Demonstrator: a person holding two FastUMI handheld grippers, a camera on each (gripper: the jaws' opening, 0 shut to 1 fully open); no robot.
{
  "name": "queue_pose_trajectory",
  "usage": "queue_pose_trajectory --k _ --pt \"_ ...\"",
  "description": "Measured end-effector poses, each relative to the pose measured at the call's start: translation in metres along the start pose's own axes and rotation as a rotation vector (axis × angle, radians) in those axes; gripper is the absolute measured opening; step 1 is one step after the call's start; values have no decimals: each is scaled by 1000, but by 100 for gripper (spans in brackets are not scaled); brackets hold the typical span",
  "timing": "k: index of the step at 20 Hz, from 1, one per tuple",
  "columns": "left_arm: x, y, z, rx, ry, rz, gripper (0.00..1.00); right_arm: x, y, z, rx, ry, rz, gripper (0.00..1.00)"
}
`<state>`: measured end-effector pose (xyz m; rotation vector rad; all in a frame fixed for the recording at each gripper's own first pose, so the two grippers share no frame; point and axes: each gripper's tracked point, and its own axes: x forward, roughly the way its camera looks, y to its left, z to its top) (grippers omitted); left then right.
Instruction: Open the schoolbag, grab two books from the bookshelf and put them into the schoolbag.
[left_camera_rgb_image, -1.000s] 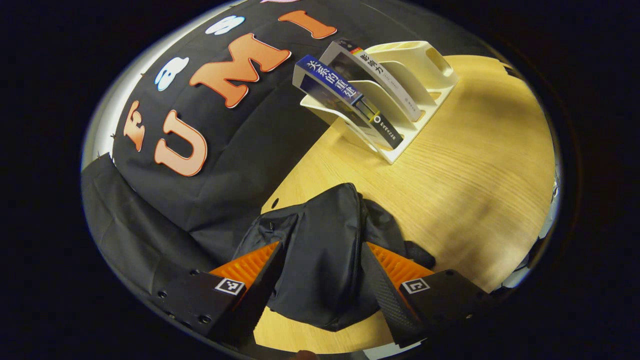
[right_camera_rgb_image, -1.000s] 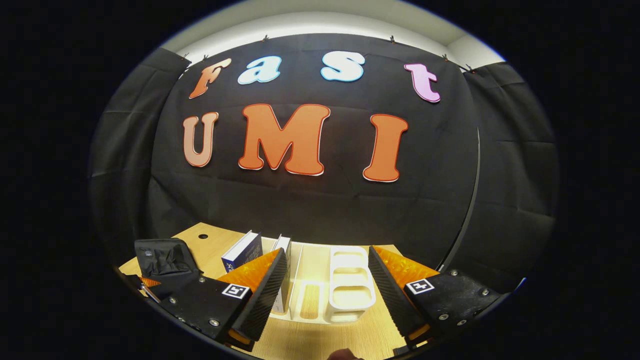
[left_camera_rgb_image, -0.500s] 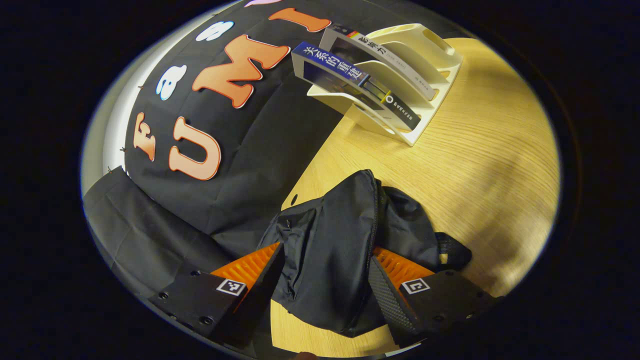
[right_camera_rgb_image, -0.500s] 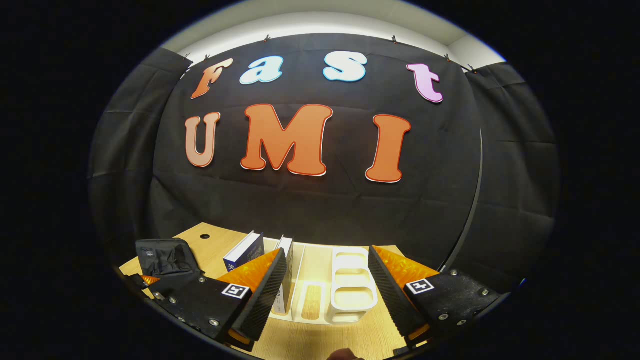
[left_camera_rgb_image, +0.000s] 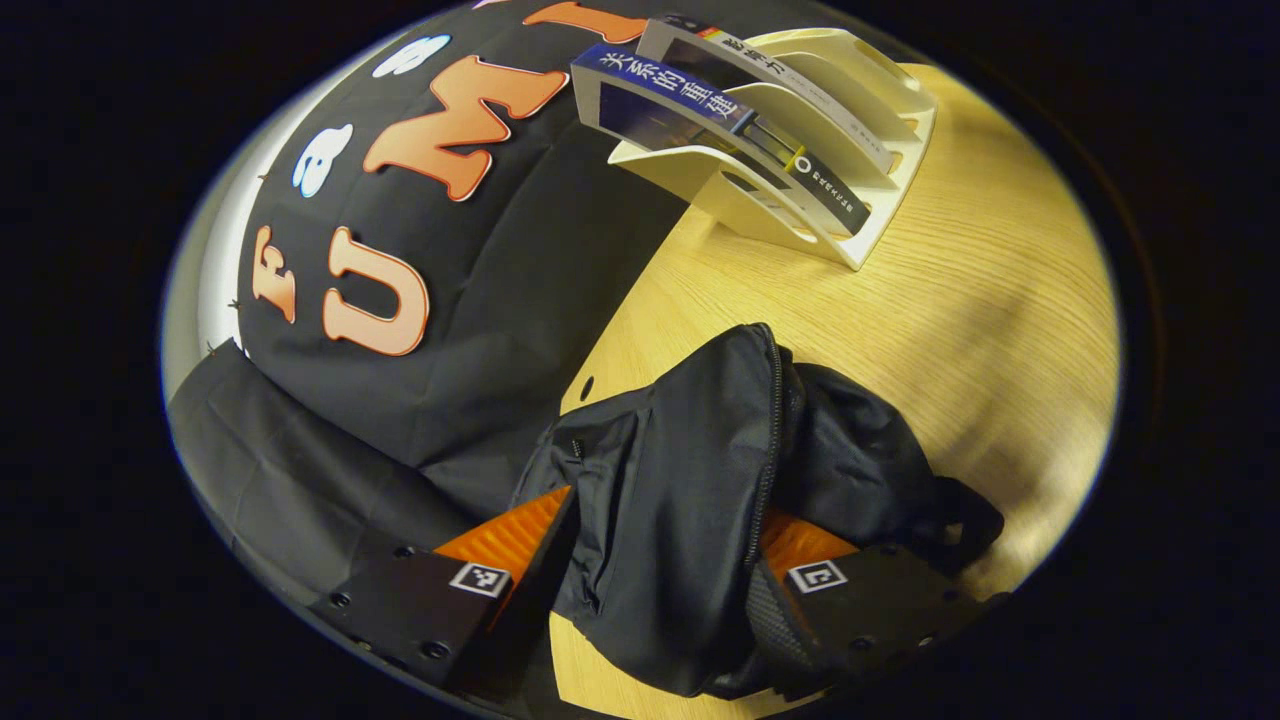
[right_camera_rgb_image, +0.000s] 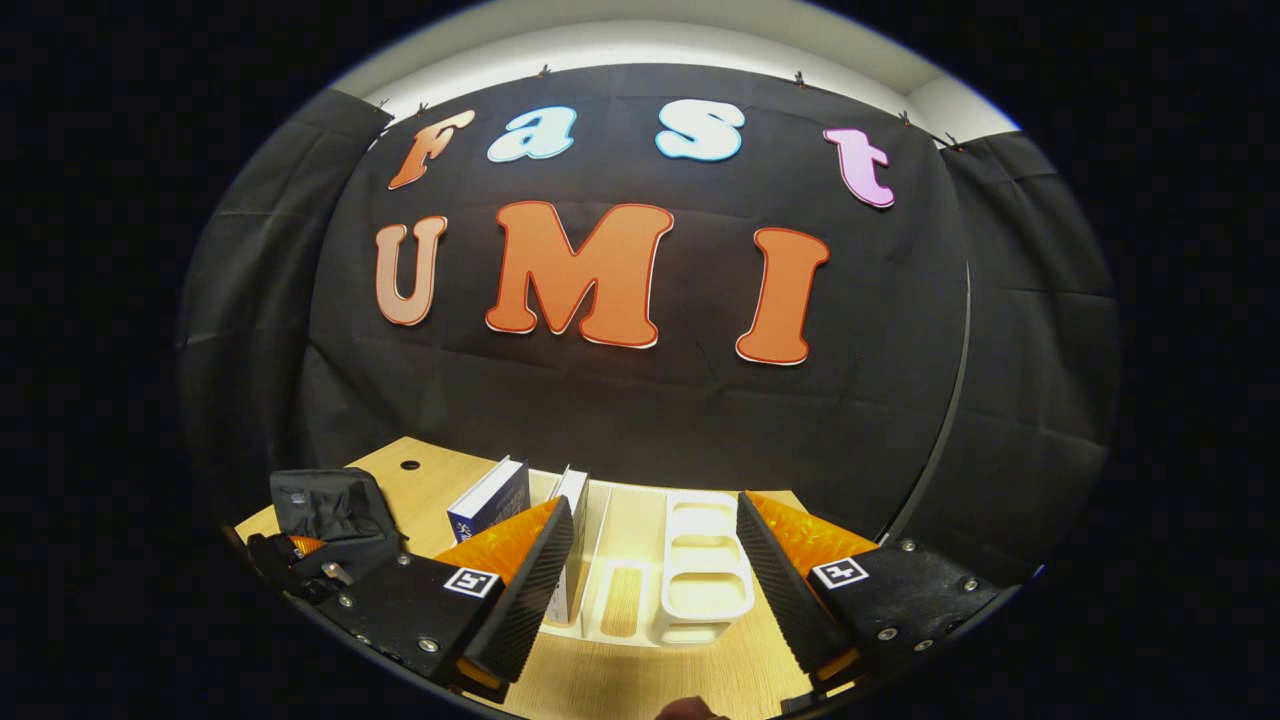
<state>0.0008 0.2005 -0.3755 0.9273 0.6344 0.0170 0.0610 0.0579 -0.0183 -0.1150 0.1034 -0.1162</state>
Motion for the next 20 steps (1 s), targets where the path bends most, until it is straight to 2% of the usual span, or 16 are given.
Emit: queue_pose_trajectory --k 1,2,3,4,5,8,10,20 --pt "-1 -1 0 -18 10 -23 81 1 3 -1 2 5 4 98" --pt "-2 -1 -1 -35 19 -46 69 2 5 -2 0 11 9 98" --pt "-3 -2 0 -52 24 -68 64 2 7 -4 -3 17 11 98" --pt "-4 -3 0 -68 31 -90 51 3 10 -5 -9 23 15 98" --pt "-6 -2 1 -75 38 -113 47 4 11 -7 -15 30 17 98" --pt "-9 5 5 -97 45 -168 20 7 19 -7 -22 40 33 98" --pt "-13 12 5 -115 60 -210 12 11 24 -5 -24 49 40 98" --pt "-15 62 22 -197 84 -383 10 35 55 -5 -56 131 99 98"
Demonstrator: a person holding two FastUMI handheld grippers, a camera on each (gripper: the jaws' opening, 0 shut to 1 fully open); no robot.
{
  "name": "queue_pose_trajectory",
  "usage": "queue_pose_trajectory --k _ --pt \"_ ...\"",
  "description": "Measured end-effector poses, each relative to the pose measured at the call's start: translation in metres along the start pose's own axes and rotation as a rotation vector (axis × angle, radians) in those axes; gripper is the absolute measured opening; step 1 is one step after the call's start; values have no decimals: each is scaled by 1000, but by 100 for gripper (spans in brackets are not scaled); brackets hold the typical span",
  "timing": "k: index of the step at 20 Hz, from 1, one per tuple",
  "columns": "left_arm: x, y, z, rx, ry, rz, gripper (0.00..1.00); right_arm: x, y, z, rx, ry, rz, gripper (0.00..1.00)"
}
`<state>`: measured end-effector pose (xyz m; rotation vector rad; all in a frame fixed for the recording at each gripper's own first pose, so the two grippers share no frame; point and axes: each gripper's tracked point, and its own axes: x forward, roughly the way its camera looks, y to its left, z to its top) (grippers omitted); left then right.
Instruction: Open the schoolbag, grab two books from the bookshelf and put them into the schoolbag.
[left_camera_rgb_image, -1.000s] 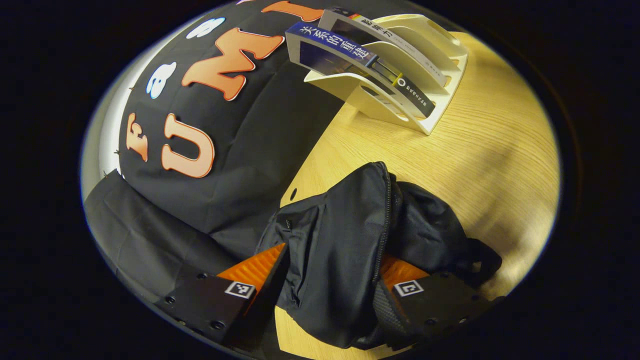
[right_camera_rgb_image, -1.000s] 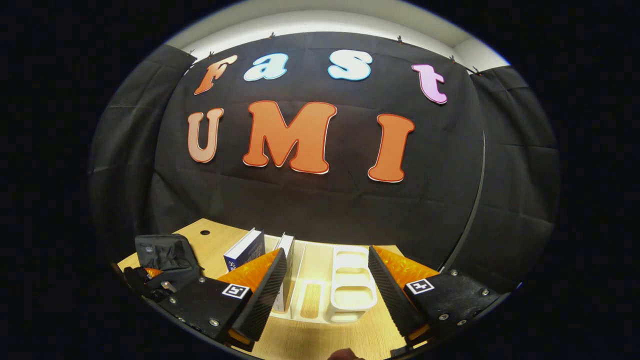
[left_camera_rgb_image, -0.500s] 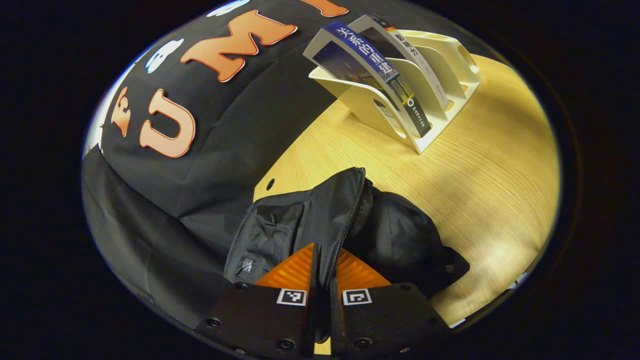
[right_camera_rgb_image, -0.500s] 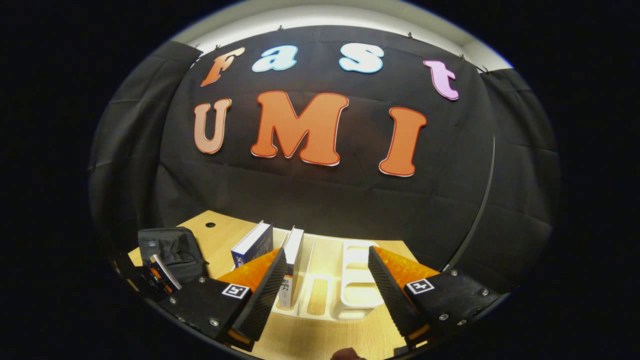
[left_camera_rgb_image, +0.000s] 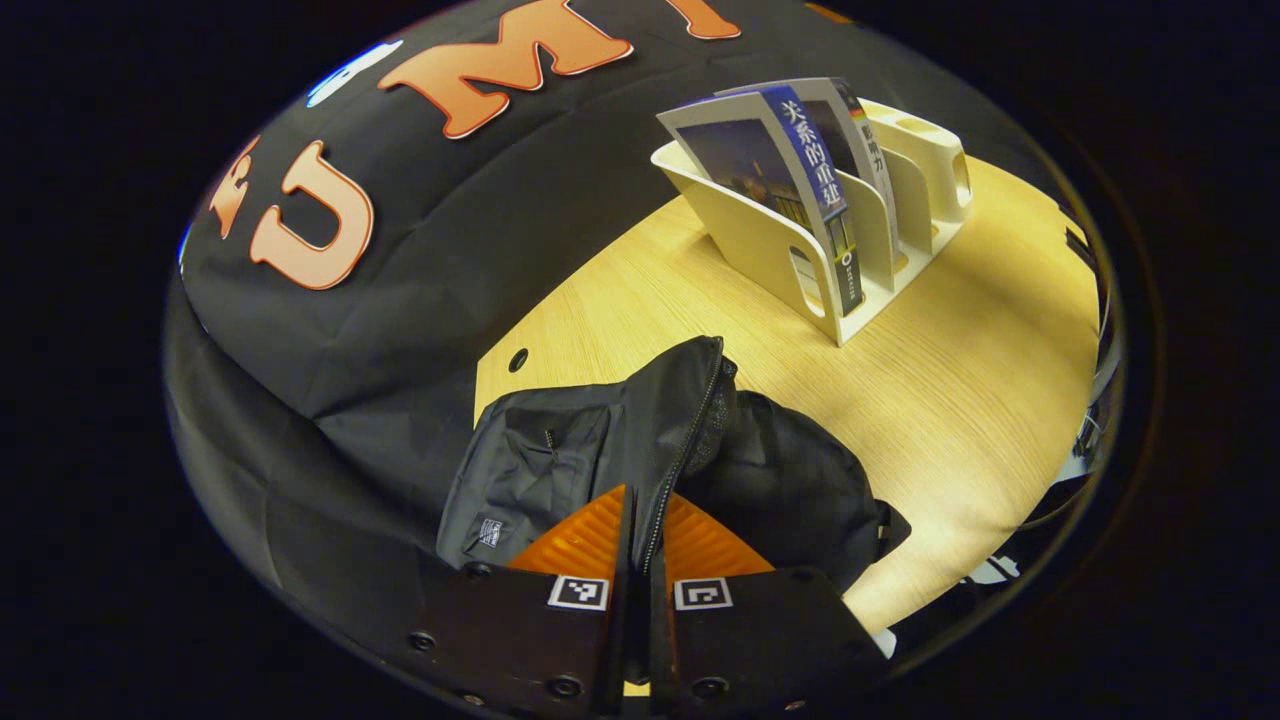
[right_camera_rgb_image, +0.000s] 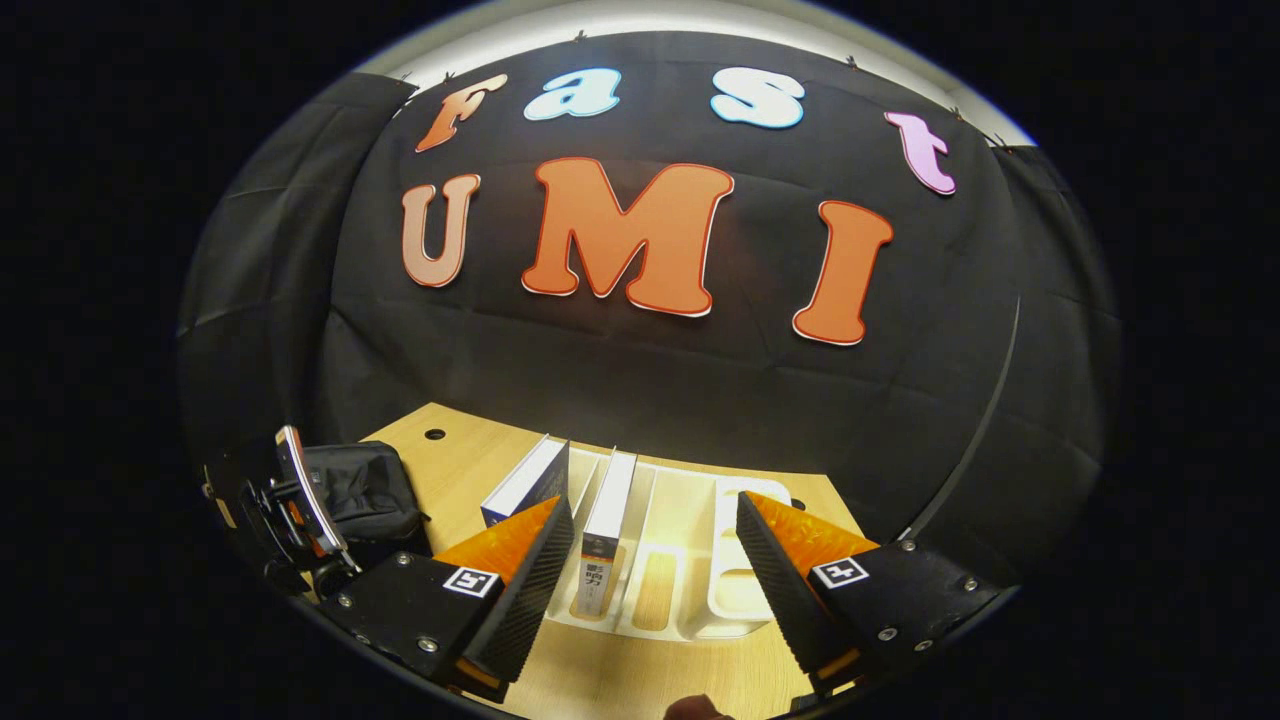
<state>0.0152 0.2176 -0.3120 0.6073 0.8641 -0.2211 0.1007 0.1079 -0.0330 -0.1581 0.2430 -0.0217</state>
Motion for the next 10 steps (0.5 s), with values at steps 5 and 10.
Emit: queue_pose_trajectory --k 5,10 --pt "-7 18 12 -31 13 -101 10 13 17 -1 -23 49 28 98" --pt "-17 44 28 -80 24 -220 10 29 36 2 -36 124 61 98"
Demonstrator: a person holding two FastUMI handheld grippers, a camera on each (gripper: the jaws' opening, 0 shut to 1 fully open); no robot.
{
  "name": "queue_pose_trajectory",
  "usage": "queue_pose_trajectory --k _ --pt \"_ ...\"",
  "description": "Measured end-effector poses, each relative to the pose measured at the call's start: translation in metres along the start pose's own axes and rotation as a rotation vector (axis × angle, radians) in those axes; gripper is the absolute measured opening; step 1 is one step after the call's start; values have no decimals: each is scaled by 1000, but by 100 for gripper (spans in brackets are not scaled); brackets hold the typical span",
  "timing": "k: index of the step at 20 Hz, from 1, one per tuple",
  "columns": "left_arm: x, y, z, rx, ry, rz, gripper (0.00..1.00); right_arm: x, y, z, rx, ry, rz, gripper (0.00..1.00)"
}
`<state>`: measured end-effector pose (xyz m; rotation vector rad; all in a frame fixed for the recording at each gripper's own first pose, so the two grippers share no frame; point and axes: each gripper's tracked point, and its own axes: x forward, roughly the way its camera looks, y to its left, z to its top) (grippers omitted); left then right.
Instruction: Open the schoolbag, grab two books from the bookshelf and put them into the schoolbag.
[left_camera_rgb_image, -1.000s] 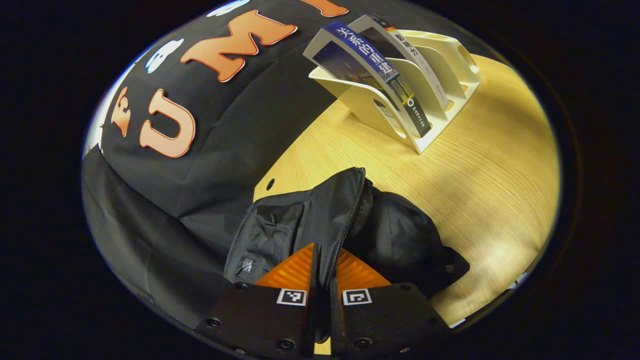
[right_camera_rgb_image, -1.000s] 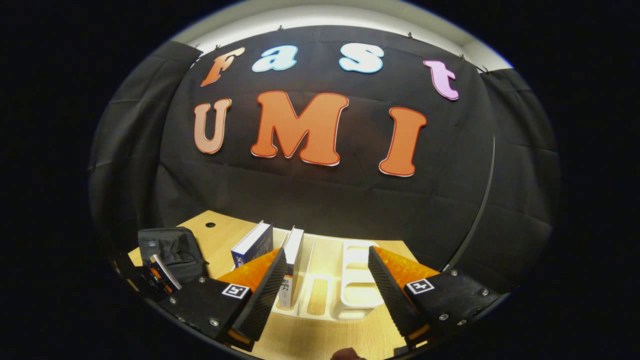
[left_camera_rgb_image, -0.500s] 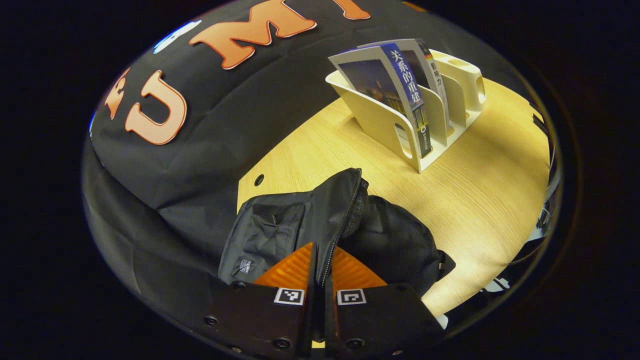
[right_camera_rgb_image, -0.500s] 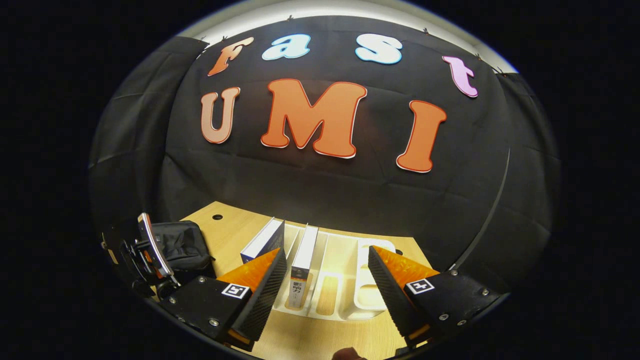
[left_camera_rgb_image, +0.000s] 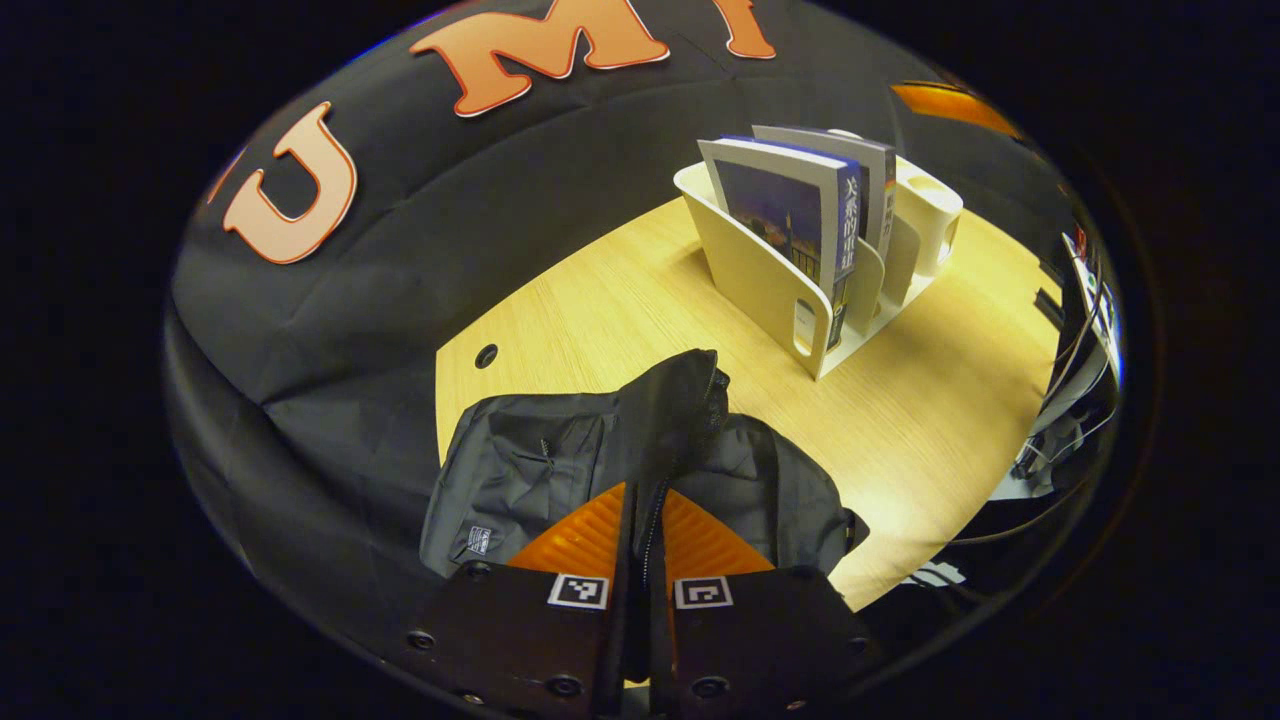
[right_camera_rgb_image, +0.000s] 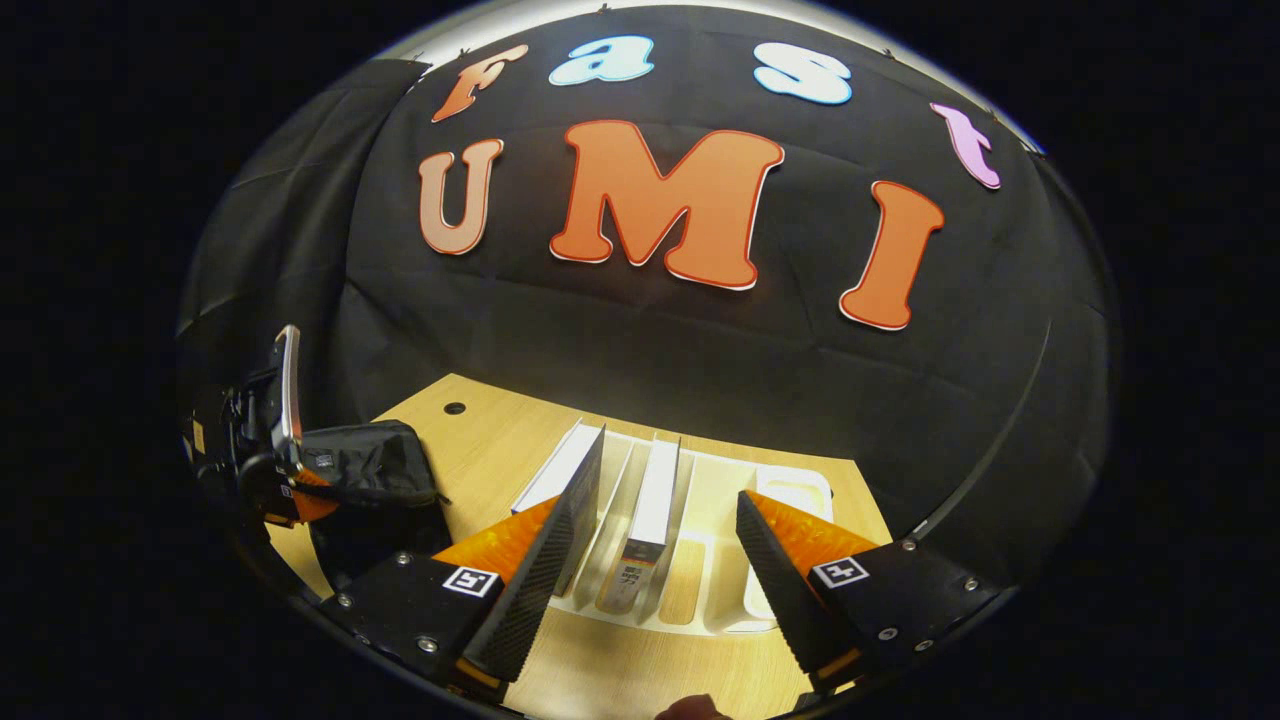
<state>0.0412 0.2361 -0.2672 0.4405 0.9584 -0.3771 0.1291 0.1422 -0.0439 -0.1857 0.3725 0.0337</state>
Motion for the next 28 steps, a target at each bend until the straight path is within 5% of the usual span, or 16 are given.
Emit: queue_pose_trajectory --k 19,28 --pt "-16 43 37 12 64 -273 4 85 80 0 -13 382 150 98" --pt "-10 48 36 -35 137 -403 2 120 89 -27 114 649 158 99"
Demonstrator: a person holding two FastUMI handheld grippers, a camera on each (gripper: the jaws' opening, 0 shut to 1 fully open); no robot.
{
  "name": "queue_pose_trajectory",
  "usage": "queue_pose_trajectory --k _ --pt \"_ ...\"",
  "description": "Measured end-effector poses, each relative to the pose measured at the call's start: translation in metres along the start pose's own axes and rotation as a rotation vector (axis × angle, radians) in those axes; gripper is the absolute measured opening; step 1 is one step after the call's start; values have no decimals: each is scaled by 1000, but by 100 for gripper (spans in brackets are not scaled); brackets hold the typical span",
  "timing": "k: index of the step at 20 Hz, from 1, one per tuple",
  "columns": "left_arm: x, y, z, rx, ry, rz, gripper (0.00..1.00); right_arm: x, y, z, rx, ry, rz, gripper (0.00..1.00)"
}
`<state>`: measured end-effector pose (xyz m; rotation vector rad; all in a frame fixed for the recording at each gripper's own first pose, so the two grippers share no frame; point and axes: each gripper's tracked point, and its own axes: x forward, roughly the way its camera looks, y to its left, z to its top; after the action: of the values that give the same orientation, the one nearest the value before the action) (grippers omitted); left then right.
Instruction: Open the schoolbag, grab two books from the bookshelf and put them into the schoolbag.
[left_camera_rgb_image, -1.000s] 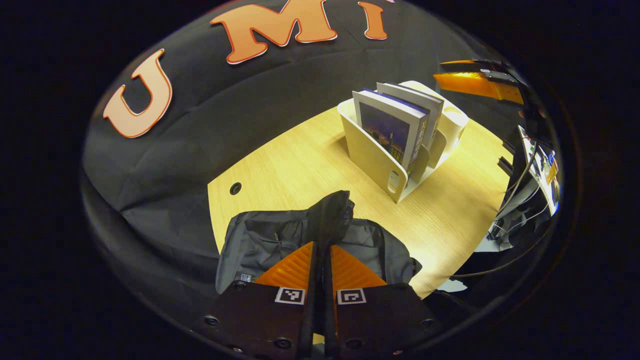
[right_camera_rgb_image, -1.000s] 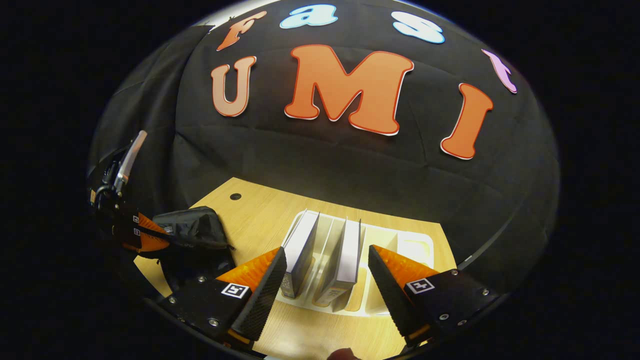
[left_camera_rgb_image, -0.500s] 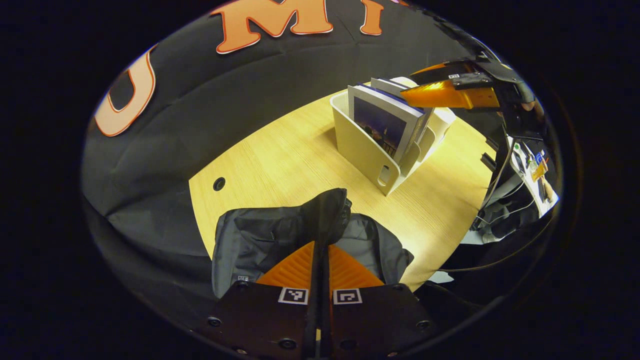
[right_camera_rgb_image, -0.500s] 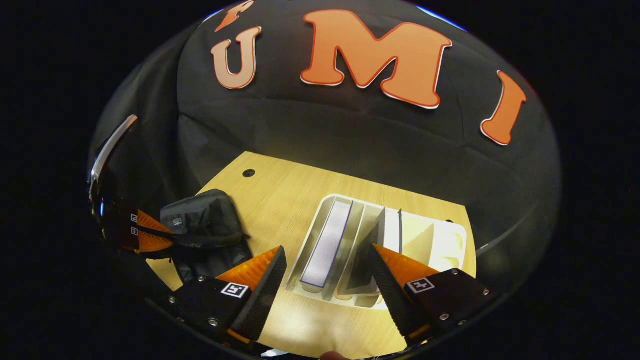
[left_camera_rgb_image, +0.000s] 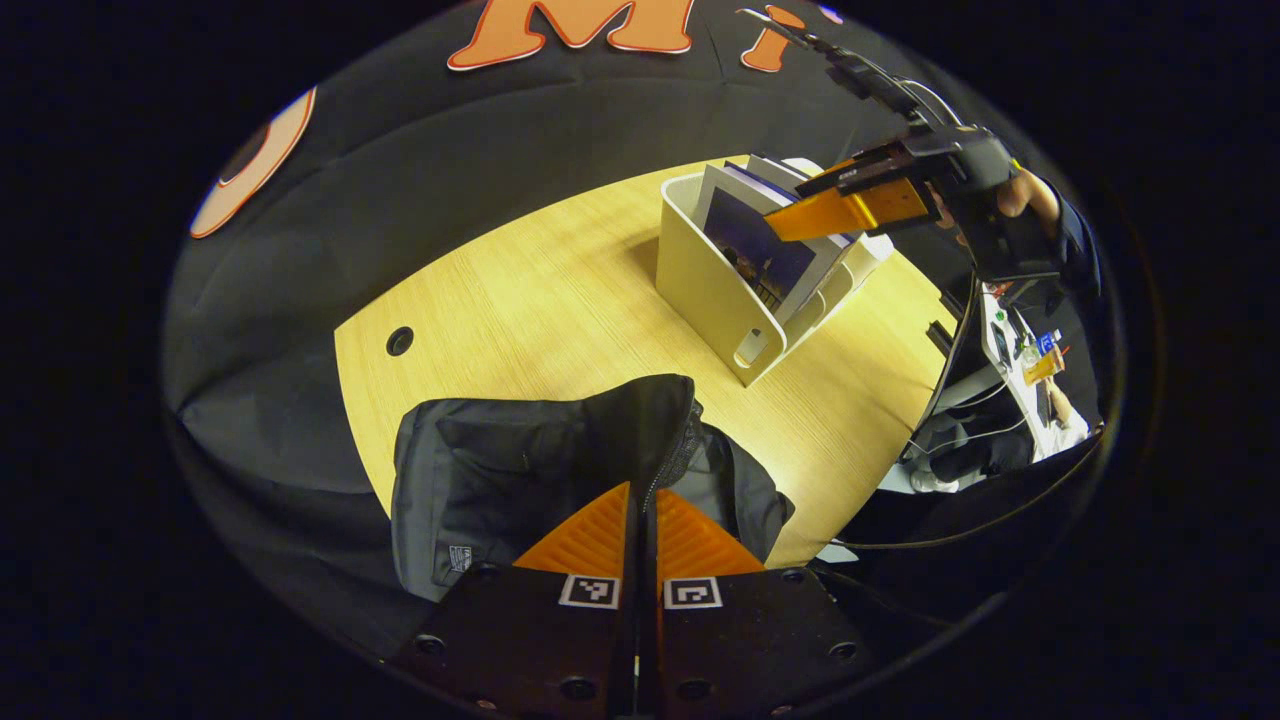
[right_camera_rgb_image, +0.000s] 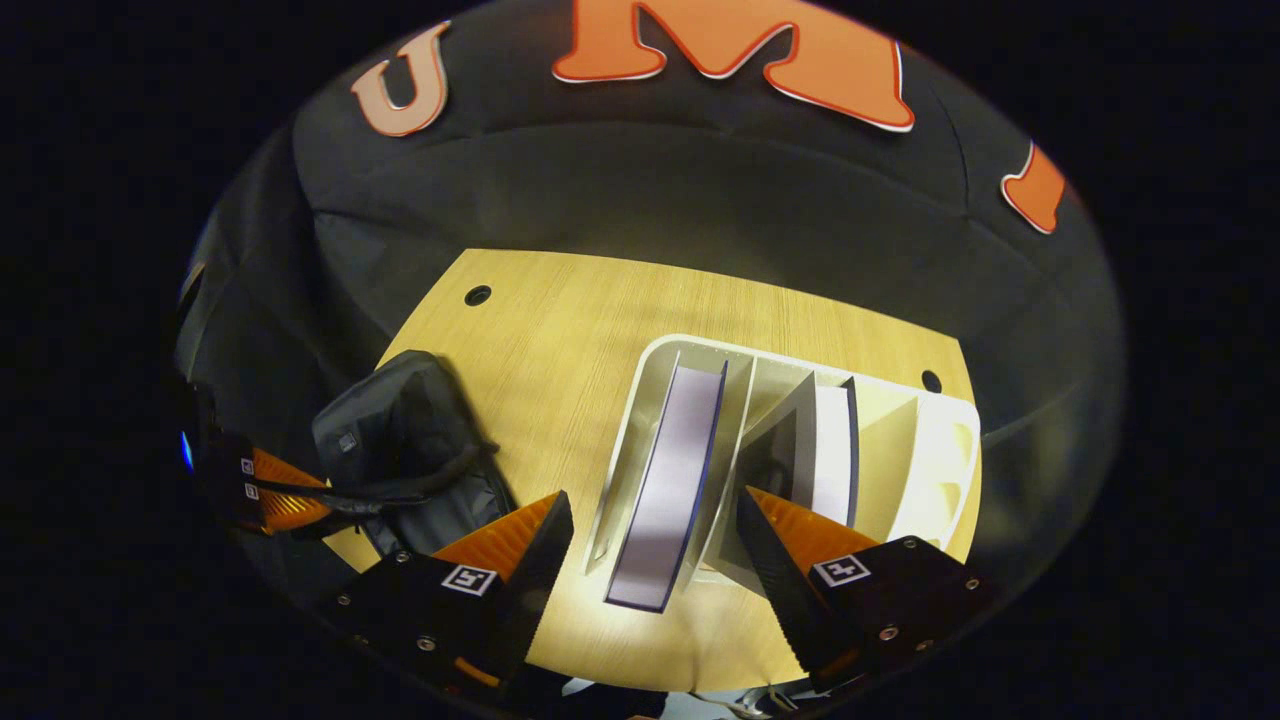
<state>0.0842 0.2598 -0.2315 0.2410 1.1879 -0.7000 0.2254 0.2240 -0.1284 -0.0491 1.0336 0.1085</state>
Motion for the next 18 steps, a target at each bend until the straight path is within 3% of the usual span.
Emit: queue_pose_trajectory --k 5,12,14,17,18 --pt "2 0 0 13 24 -20 2 21 -2 5 52 101 2 97" --pt "6 -1 0 7 39 -28 2 48 -6 -3 79 225 -52 78" --pt "6 1 1 5 42 -23 2 51 -5 -5 98 244 -65 71" --pt "7 -1 0 7 45 -22 2 55 -7 -10 129 264 -81 43" --pt "8 0 -1 10 47 -19 2 52 -6 -11 137 270 -82 41"
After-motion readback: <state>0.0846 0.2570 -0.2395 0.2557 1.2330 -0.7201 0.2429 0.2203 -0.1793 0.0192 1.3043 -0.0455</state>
